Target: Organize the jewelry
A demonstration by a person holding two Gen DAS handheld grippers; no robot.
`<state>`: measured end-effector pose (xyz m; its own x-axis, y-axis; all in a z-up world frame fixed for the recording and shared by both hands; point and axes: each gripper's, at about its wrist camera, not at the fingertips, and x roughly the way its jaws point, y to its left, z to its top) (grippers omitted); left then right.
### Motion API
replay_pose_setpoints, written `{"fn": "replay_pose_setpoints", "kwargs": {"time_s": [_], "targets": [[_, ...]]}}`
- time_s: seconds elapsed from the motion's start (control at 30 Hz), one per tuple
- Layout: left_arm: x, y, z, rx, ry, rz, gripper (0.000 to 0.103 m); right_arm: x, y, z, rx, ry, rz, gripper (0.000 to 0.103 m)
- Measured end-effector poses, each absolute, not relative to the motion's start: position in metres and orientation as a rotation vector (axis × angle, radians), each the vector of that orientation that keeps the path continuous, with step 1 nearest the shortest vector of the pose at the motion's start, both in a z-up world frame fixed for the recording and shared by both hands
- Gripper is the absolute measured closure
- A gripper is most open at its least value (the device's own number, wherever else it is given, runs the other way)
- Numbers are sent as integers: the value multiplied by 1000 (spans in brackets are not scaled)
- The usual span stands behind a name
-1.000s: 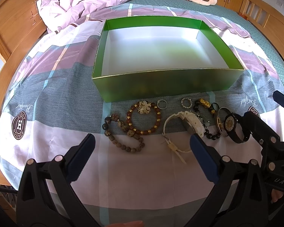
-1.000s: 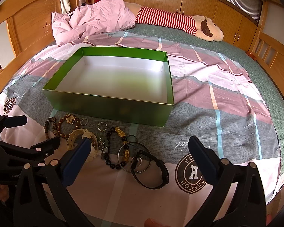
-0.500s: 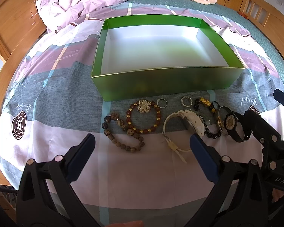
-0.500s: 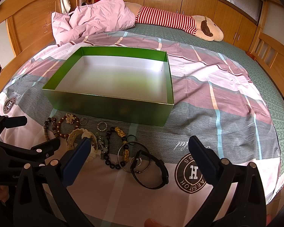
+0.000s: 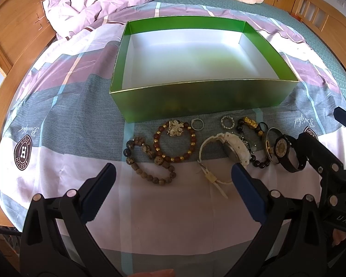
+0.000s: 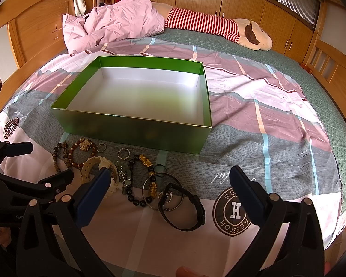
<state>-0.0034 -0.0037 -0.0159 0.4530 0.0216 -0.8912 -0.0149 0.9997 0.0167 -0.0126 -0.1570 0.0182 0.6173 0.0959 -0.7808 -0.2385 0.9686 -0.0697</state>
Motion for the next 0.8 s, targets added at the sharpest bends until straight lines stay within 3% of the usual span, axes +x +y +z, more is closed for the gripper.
{"fn": "replay_pose_setpoints", "kwargs": {"time_s": [0.8], "targets": [[5,17,-19,36,1154,106,4,-2,-173,11,-244,912,76,3]]}}
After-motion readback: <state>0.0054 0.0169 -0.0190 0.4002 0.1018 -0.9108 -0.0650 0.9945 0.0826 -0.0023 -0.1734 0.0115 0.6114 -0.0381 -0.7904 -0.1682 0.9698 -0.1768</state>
